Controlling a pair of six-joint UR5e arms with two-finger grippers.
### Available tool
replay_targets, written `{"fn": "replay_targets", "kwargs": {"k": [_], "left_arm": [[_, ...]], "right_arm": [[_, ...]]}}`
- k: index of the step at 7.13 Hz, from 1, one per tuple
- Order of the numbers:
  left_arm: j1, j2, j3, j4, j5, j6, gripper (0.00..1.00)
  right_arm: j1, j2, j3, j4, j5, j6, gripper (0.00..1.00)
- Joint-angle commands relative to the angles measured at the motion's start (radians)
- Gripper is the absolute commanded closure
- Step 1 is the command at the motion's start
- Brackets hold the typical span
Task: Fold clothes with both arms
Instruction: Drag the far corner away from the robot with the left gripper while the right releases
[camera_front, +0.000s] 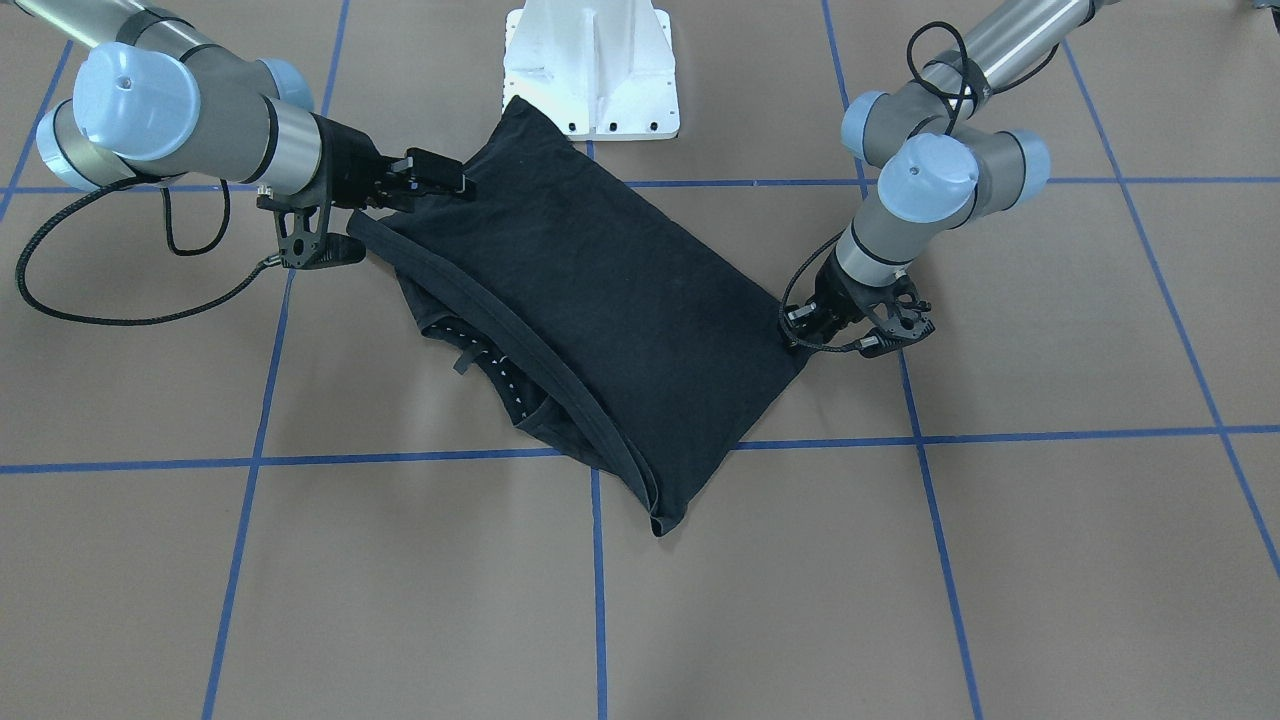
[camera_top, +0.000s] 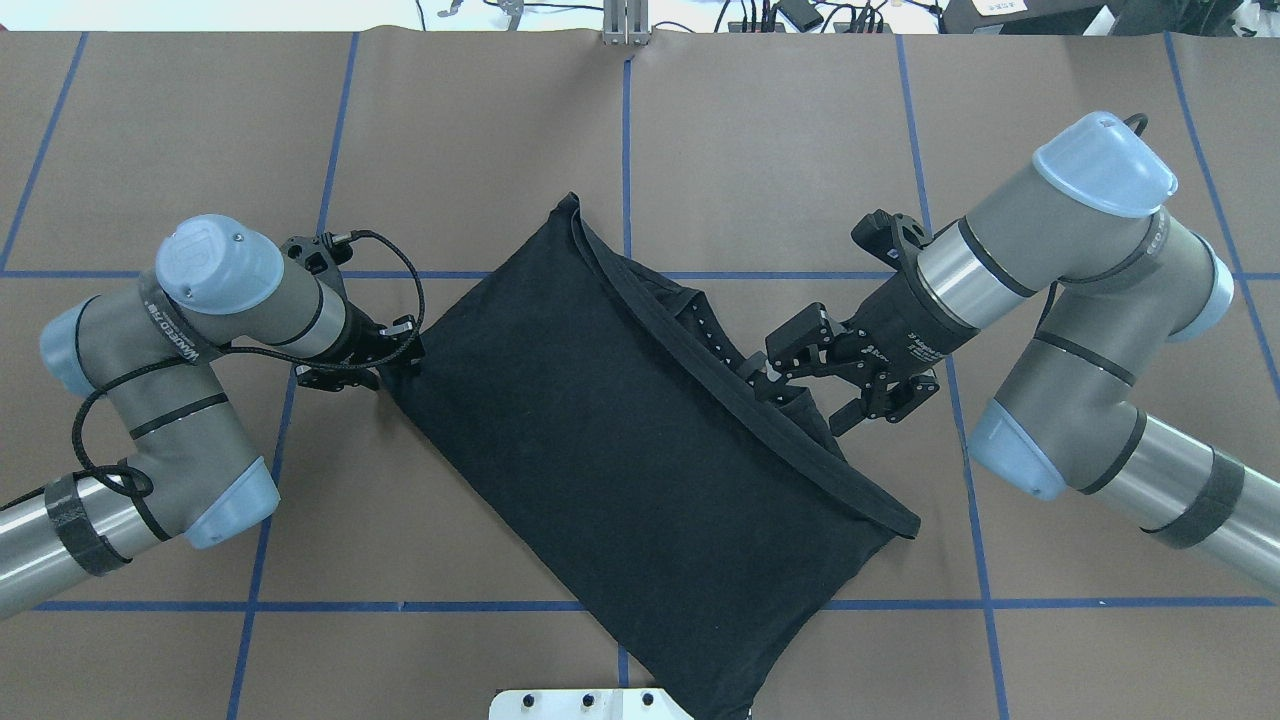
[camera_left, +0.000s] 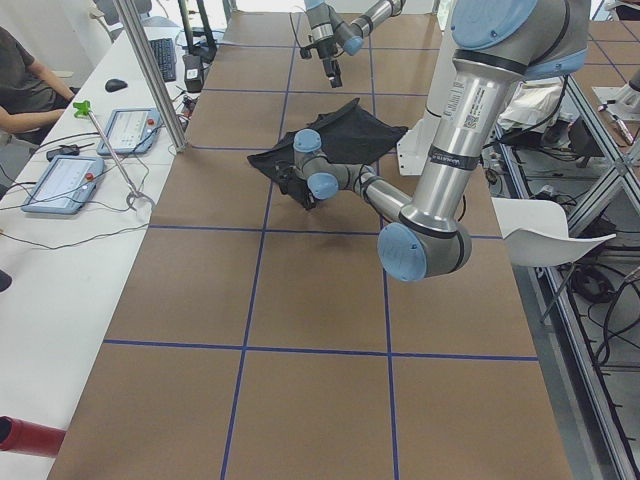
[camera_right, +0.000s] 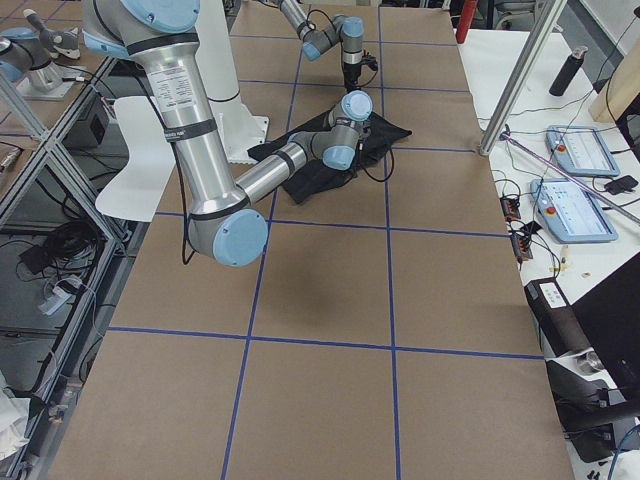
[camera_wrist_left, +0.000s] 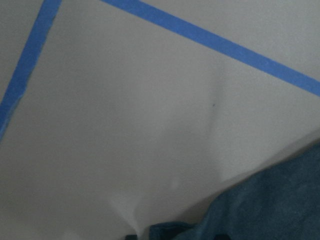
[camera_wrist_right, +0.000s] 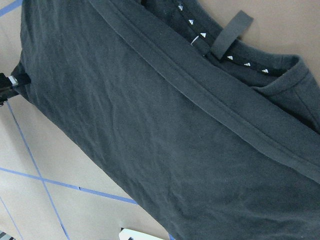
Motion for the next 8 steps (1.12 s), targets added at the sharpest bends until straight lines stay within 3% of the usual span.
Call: {"fn": "replay_targets", "kwargs": {"k": [1,2,3,5,8], "left_arm": [[-0.001,0.0,-0.01,0.001,-0.003,-0.001,0.66],[-0.001,-0.002,-0.019,0.001,-0.003,-0.001,0.94],[-0.001,0.0,-0.051,0.024,-0.003,-0.001,1.0],[0.001,-0.012,-0.097,0.129,-0.008,-0.002,1.0],[-0.022,-0.018,-0.065,0.144,0.0,0.005,1.0]], "right_arm": [[0.0,0.0,0.0,0.0,-0.006,0.0,0.0],[0.0,0.0,0.0,-0.002,-0.008,0.0,0.0],[0.0,0.0,0.0,-0.003,-0.006,0.0,0.0],[0.0,0.0,0.0,-0.003,-0.006,0.0,0.0],[0.002,0.0,0.0,-0.002,-0.029,0.0,0.0]]}}
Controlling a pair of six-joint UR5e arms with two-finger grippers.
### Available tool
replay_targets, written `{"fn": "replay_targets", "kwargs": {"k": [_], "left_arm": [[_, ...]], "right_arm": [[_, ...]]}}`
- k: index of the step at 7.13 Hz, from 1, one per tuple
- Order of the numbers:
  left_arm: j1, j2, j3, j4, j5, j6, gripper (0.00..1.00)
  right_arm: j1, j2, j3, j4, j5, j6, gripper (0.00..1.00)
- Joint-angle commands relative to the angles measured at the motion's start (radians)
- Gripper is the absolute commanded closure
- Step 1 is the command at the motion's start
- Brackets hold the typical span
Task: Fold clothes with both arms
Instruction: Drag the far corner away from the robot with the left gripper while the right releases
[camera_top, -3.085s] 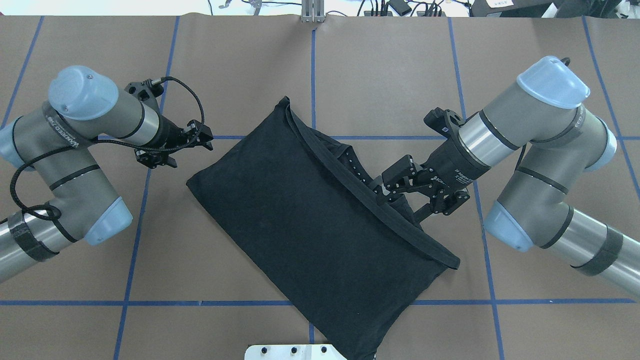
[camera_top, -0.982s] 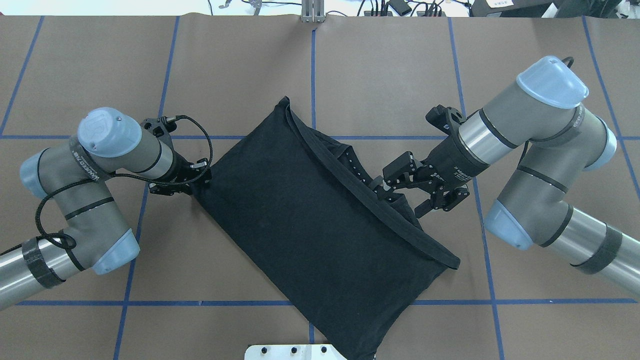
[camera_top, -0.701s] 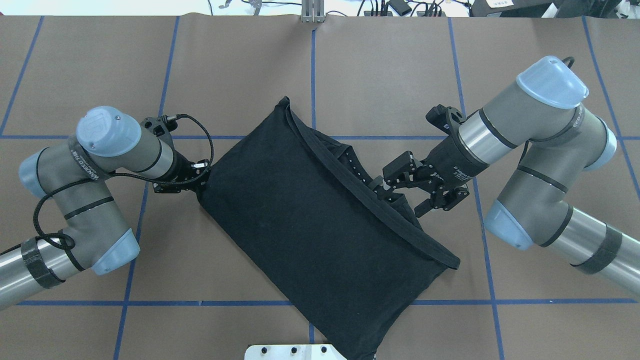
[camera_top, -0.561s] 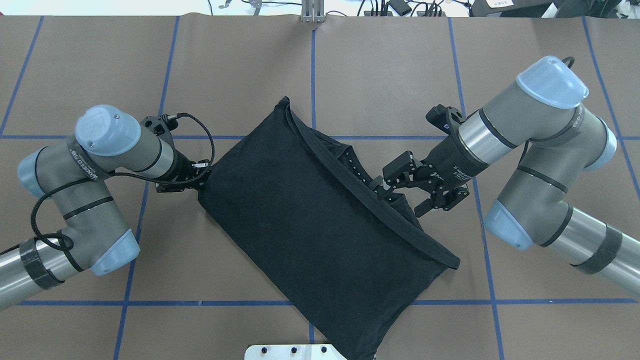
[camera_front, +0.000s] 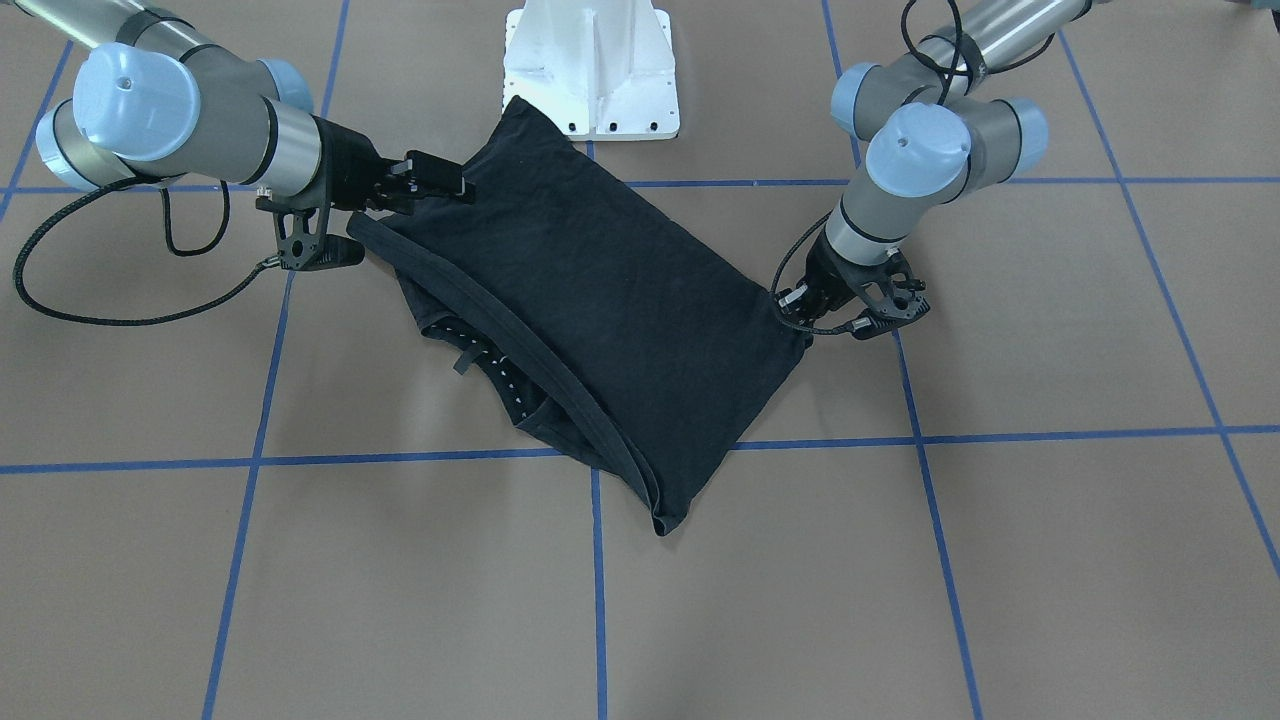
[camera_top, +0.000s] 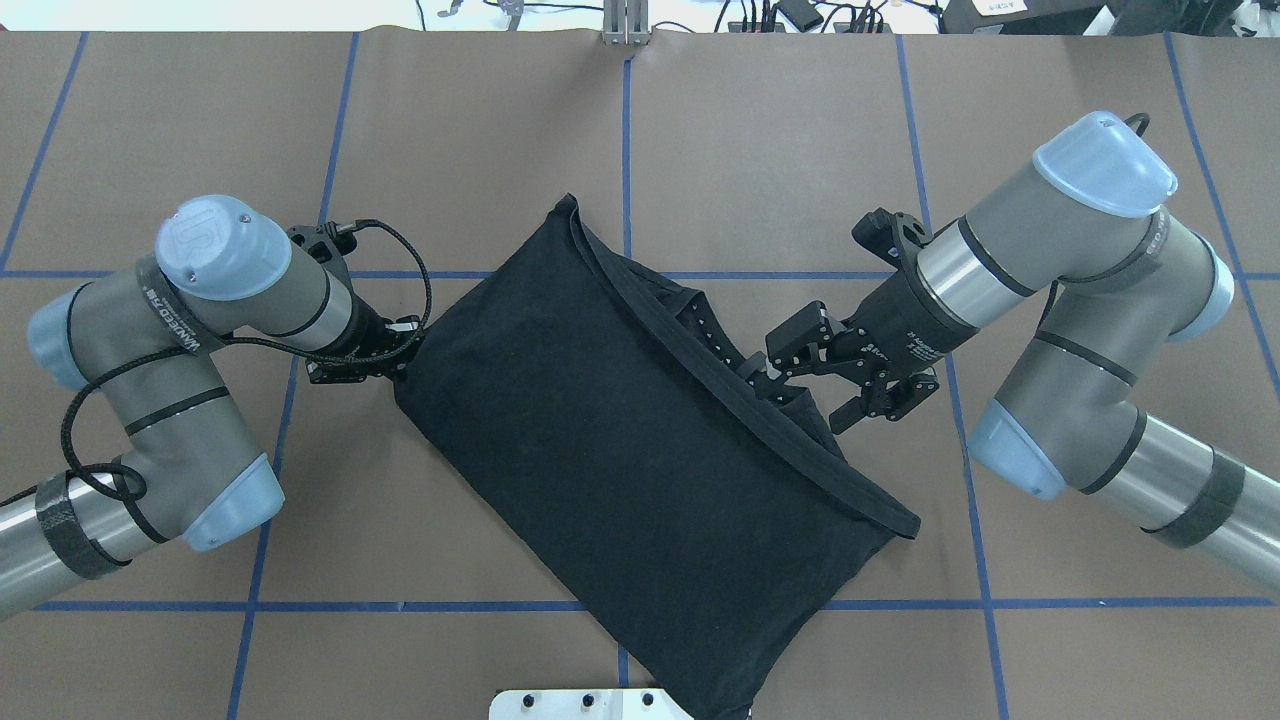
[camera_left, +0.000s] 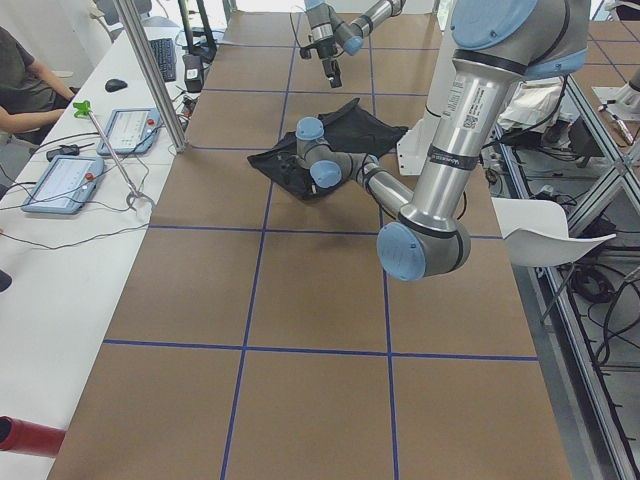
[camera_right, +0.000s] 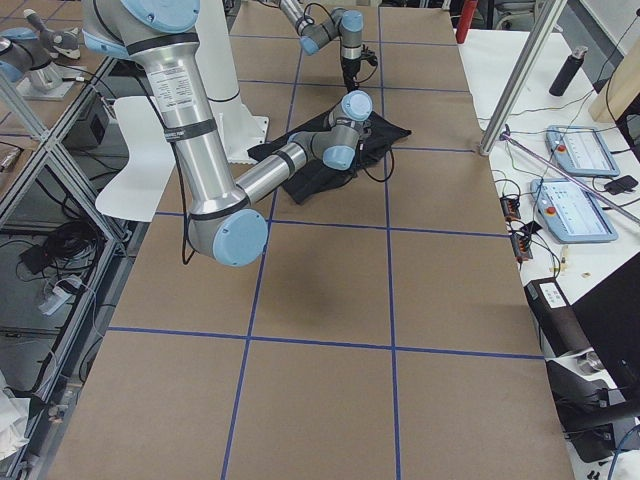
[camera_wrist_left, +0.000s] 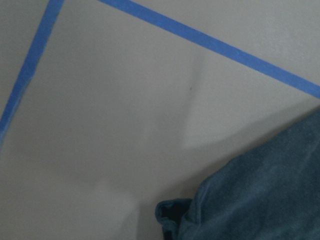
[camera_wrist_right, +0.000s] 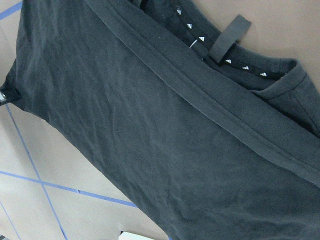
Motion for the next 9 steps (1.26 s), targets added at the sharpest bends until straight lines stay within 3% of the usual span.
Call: {"fn": "replay_targets", "kwargs": {"k": [1,5,9], "left_arm": [[-0.031,-0.028,0.058,-0.003,0.023,0.008,1.0],[-0.119,-0.273,0.34,-0.046,0.055,0.009,1.0],[-0.174,-0.399,0.489,-0.131,0.089,0.006,1.0]], "right_arm": [[0.004,0.0,-0.002,0.001,-0.022,0.0,0.0],[0.02,-0.002,-0.006,0.006,-0.025,-0.002,0.0],[0.027,-0.002,-0.006,0.003,-0.027,-0.002,0.0]]}}
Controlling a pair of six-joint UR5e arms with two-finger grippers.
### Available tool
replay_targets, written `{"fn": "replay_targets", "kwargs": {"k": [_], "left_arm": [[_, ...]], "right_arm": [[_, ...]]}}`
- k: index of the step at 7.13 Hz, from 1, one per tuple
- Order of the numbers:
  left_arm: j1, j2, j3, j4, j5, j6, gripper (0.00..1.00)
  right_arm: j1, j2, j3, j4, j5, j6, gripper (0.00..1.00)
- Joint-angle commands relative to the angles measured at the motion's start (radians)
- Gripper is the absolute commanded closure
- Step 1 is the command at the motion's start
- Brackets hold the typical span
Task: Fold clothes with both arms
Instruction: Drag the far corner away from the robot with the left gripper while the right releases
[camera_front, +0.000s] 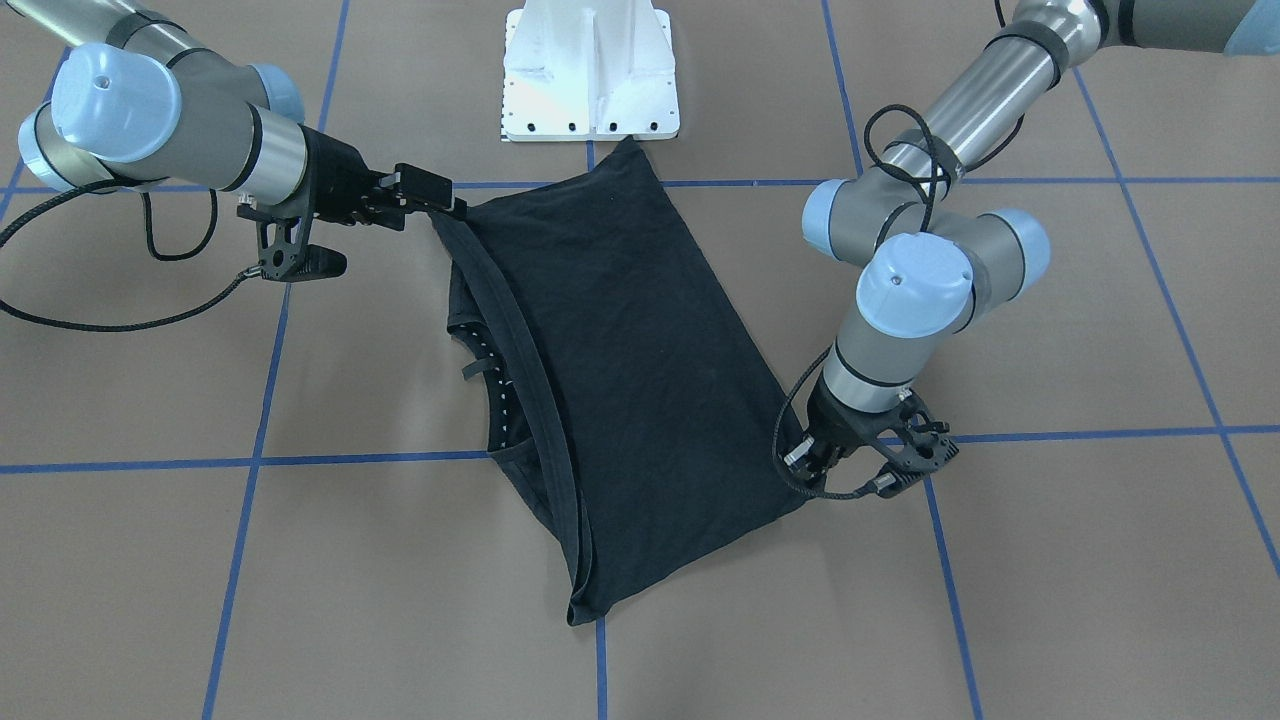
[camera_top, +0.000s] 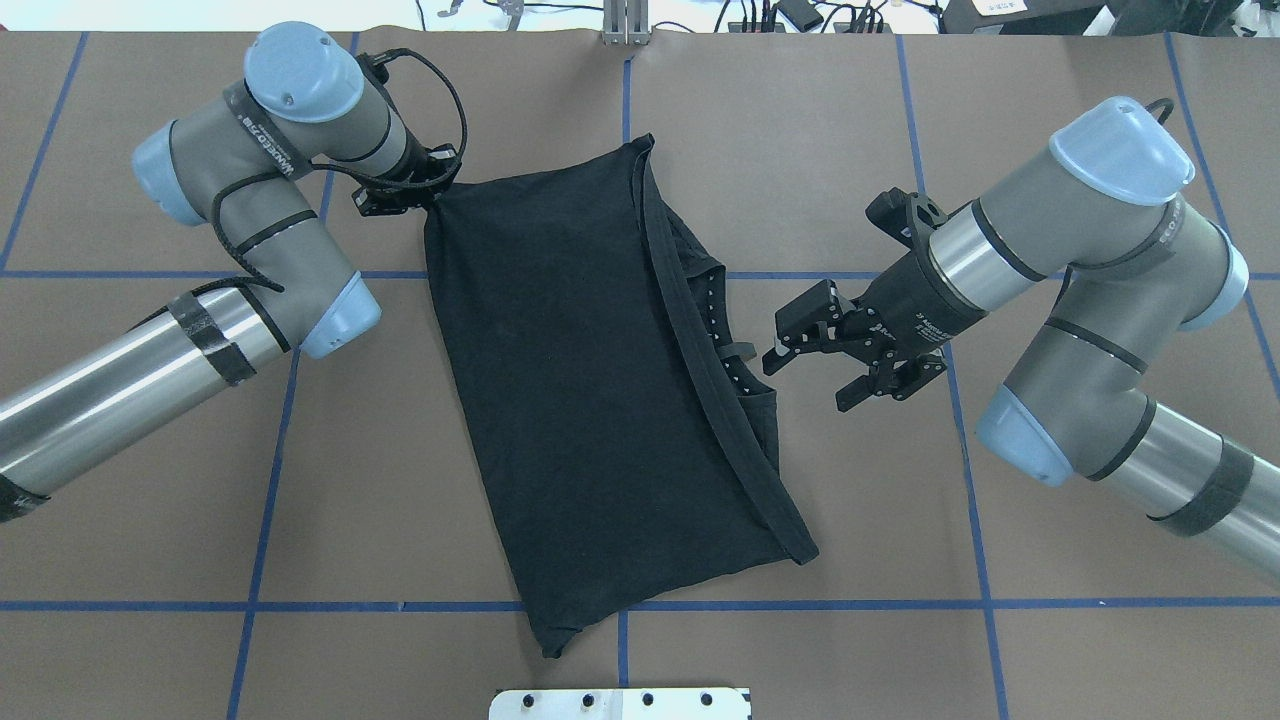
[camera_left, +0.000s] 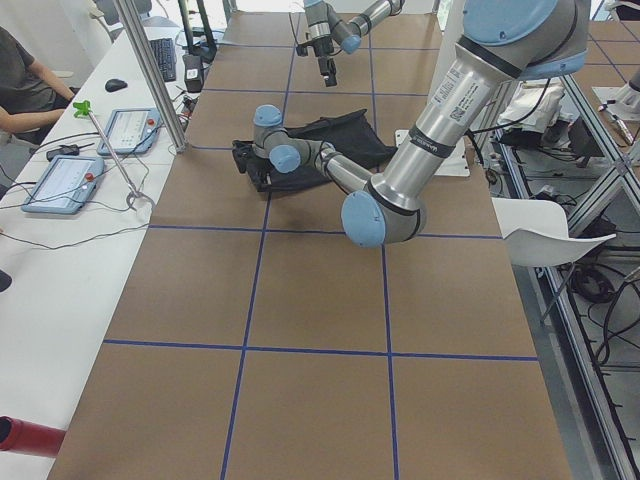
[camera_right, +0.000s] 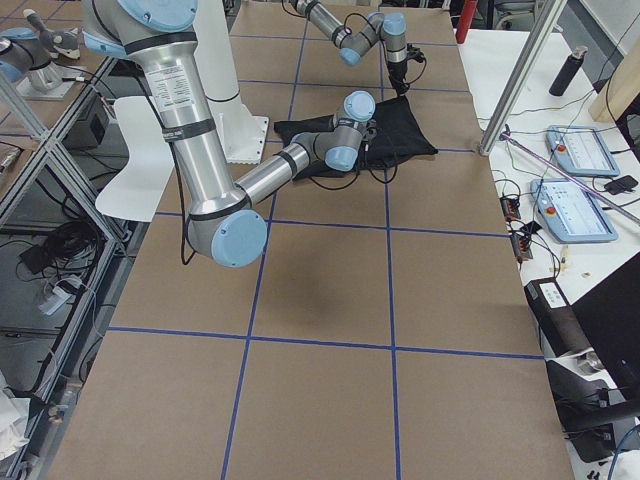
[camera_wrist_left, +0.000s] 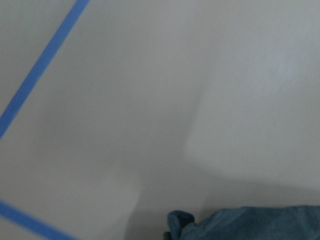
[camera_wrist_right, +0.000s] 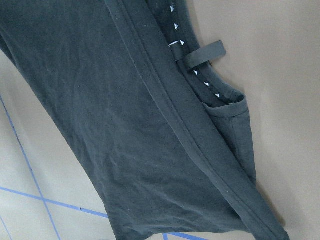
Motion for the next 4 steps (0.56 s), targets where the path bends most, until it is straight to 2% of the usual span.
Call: {"fn": "replay_targets", "kwargs": {"k": [1,2,4], "left_arm": [[-0.005,-0.106,0.093,-0.021,0.001,-0.003,1.0],[-0.002,-0.139,0.131,-0.031,0.001,-0.005,1.0],[-0.001,-0.177,0.217,-0.134,0.001,-0.003,1.0]], "right_arm": [[0.004,-0.001,0.0,-0.001,-0.003,0.0,0.0],[0.004,-0.003,0.0,-0.003,-0.005,0.0,0.0],[0.006,-0.003,0.0,0.0,-0.005,0.0,0.0]]}}
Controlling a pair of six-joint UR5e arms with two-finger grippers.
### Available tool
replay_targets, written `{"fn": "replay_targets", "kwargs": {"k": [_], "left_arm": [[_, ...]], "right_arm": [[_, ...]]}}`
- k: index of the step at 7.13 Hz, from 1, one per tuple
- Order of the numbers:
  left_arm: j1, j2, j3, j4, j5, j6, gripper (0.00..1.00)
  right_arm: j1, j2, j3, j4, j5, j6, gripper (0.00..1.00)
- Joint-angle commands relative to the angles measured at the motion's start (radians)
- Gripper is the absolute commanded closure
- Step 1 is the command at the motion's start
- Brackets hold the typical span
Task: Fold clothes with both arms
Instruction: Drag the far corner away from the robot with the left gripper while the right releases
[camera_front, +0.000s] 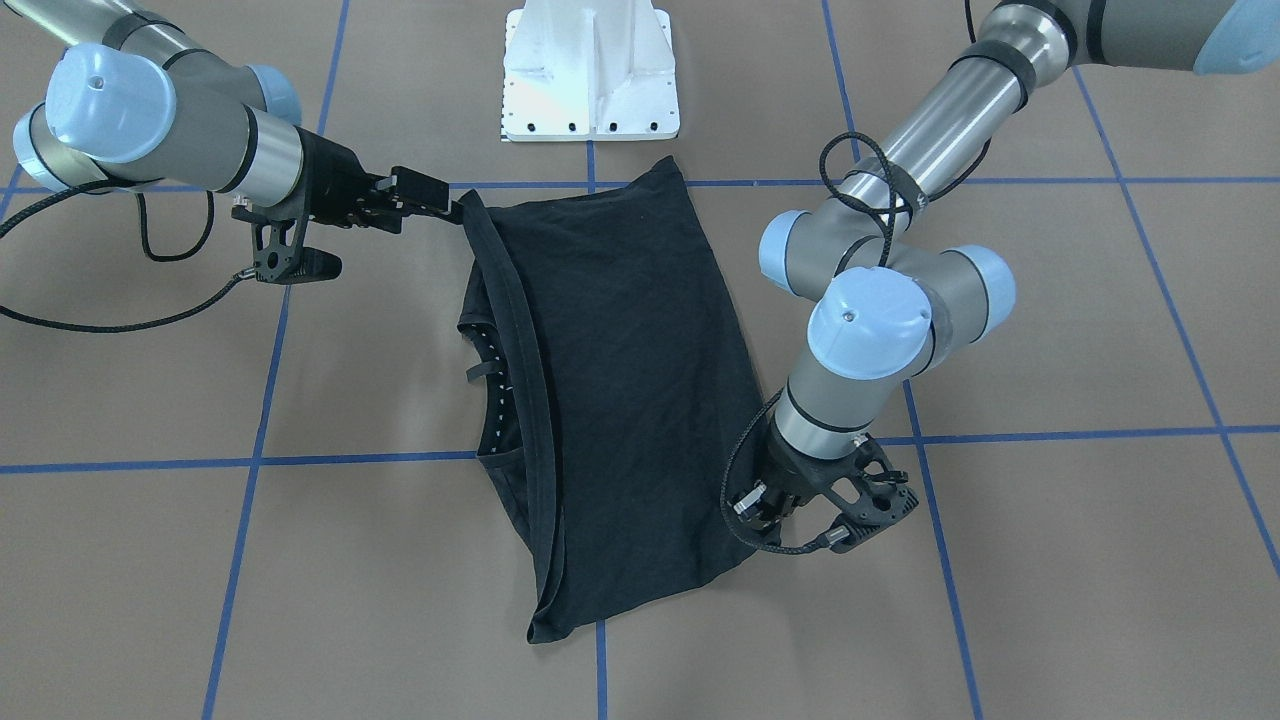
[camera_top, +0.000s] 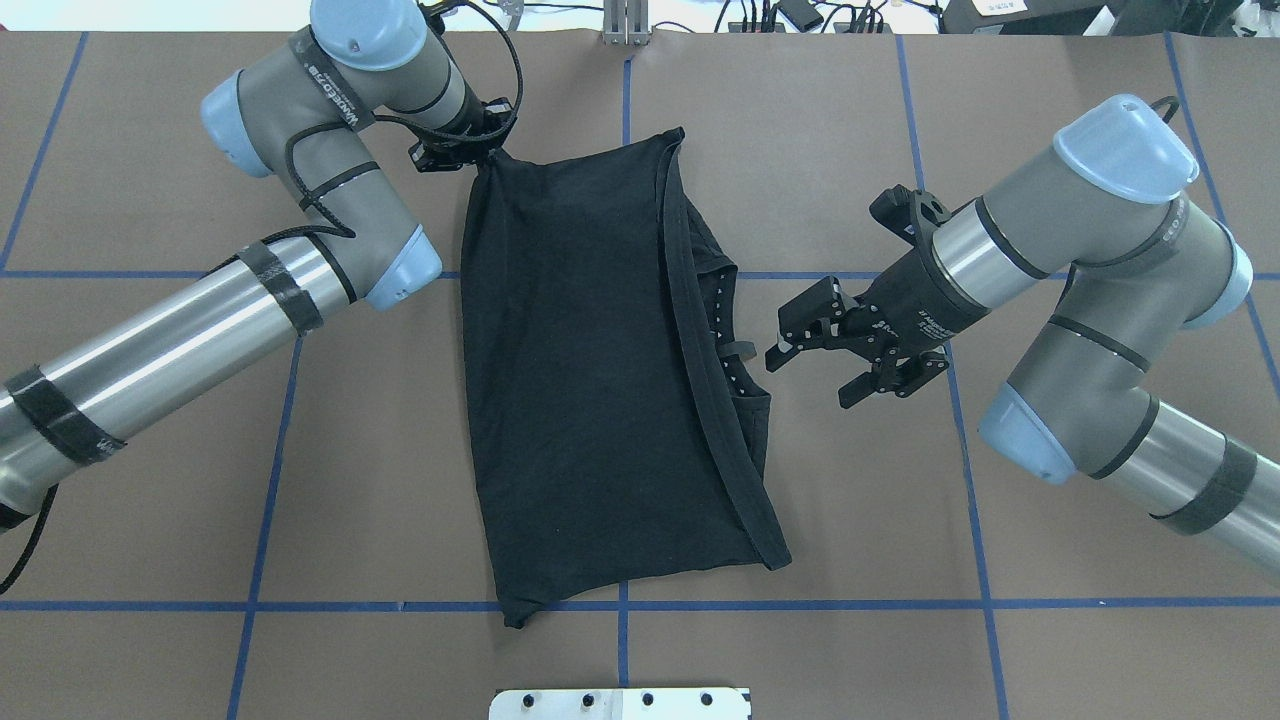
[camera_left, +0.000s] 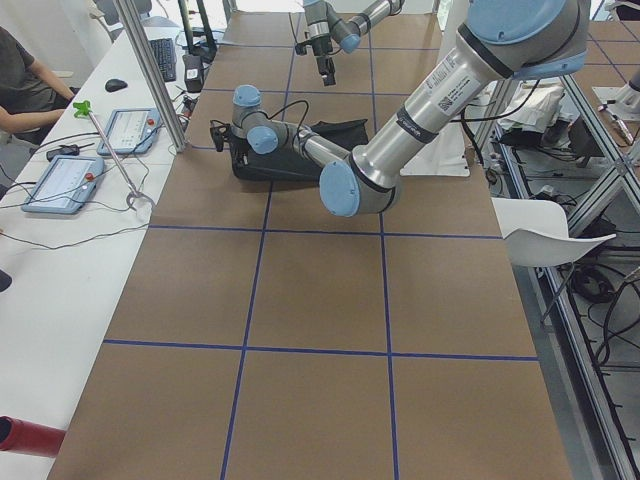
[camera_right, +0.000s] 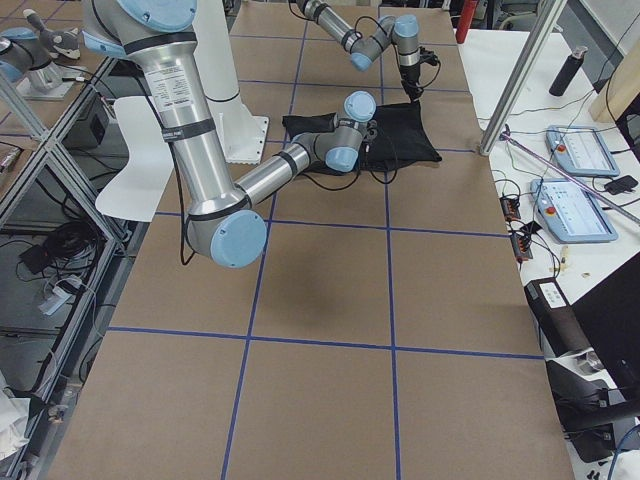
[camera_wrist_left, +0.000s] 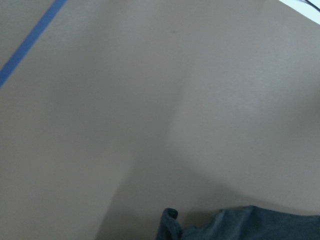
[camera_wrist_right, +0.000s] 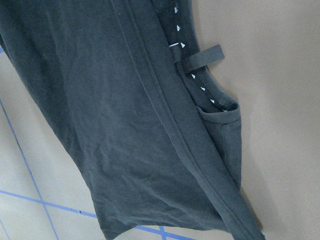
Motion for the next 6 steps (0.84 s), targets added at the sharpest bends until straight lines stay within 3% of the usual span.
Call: {"fn": "replay_targets", "kwargs": {"k": [1,4,6], "left_arm": [[0.001,-0.037,0.075,-0.09,0.001,0.0,1.0],[0.001,-0.099,0.115,-0.109,0.002,-0.001,1.0],[0.001,-0.119,0.169,-0.195,0.002,0.0,1.0]], "right_arm": [[0.003,-0.002,0.0,0.002,0.0,0.002,0.0],[0.009,-0.005,0.0,0.003,0.001,0.002,0.0],[0.01,-0.006,0.0,0.003,0.001,0.002,0.0]]}}
